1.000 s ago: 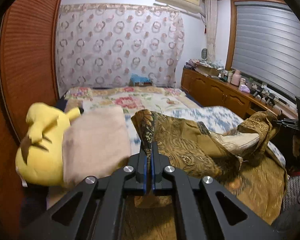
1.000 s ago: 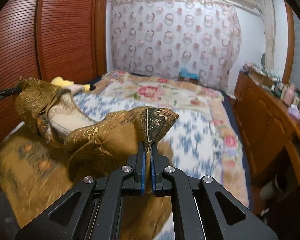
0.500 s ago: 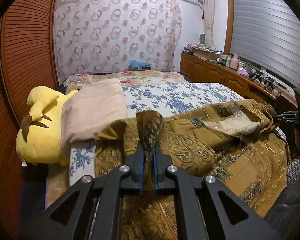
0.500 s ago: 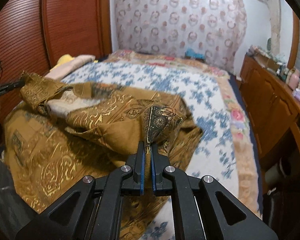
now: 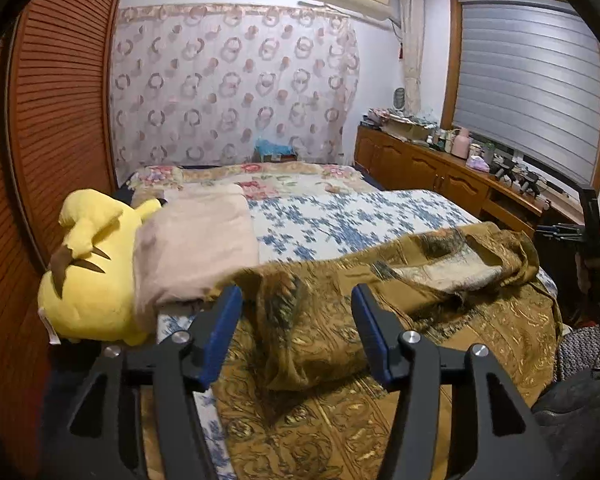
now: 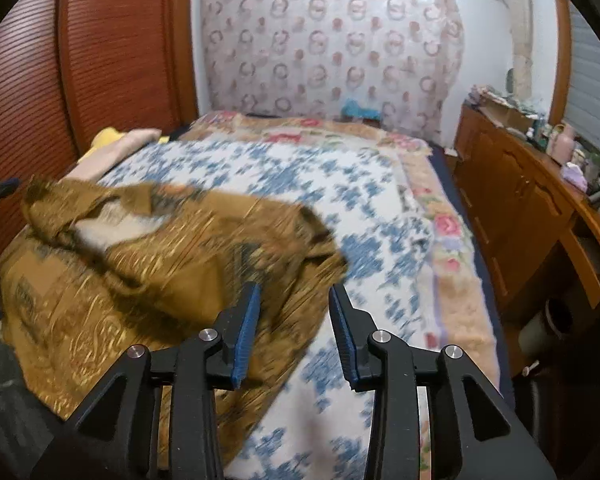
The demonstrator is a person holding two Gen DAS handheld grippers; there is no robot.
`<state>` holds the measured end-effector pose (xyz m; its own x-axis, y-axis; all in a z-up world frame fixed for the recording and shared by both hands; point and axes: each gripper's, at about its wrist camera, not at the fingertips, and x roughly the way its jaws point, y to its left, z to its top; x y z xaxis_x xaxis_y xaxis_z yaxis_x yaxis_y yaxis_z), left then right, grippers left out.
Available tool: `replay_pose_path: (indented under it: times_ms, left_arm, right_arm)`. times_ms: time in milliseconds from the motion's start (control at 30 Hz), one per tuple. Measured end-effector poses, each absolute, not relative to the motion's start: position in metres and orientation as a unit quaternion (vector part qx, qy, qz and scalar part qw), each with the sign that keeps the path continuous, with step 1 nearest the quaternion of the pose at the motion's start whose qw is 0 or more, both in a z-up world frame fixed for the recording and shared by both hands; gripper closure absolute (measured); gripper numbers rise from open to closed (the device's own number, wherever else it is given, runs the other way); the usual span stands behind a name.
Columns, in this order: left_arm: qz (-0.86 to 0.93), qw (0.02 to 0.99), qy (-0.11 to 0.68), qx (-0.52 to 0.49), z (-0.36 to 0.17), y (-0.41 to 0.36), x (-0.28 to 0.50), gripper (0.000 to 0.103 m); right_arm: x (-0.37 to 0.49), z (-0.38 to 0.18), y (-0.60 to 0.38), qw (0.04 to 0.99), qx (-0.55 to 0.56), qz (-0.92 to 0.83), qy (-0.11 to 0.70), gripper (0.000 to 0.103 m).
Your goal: Fold small clothes
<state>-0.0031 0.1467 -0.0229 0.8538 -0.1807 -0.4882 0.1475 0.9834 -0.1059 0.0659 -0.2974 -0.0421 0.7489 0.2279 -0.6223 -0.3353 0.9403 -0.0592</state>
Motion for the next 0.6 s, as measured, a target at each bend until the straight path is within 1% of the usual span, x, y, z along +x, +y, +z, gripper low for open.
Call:
replay_pose_path:
  times_ms: [67, 167, 367, 500, 533, 567, 600]
  left_arm:
    - [-0.069, 0.965, 0.251, -0.031, -0.019, 0.152, 0.002, 0.047]
    - [-0.053, 0.966, 0.252, -0.027, -0.017, 0.162, 0.017, 0.047]
    - [-0.043, 0.959, 0.278, -0.030, -0.026, 0.182, 0.062, 0.047]
    - [-0.047, 0.951, 0.303, -0.032, -0.038, 0.186, 0.090, 0.047]
    - [-0.047, 0.948, 0.312, -0.032, -0.042, 0.186, 0.098, 0.047]
    - [-0.047, 0.945, 0.321, -0.032, -0.046, 0.186, 0.103, 0.047]
    - [-0.051, 0.942, 0.329, -0.033, -0.050, 0.185, 0.109, 0.047]
  right_arm:
    - [0.078, -0.038, -0.298, 0.935, -0.088, 0.140, 0.313, 0.058]
    - [0.106, -0.036, -0.296, 0.940, -0.085, 0.129, 0.305, 0.051]
    - [0.161, -0.041, -0.286, 0.935, -0.071, 0.134, 0.320, 0.049]
    - [0.183, -0.046, -0.270, 0.929, -0.068, 0.149, 0.333, 0.049]
    - [0.186, -0.047, -0.267, 0.927, -0.067, 0.153, 0.336, 0.047]
    - [0.188, -0.049, -0.263, 0.924, -0.067, 0.159, 0.340, 0.043]
    - [0.191, -0.051, -0.260, 0.920, -0.066, 0.168, 0.347, 0.041]
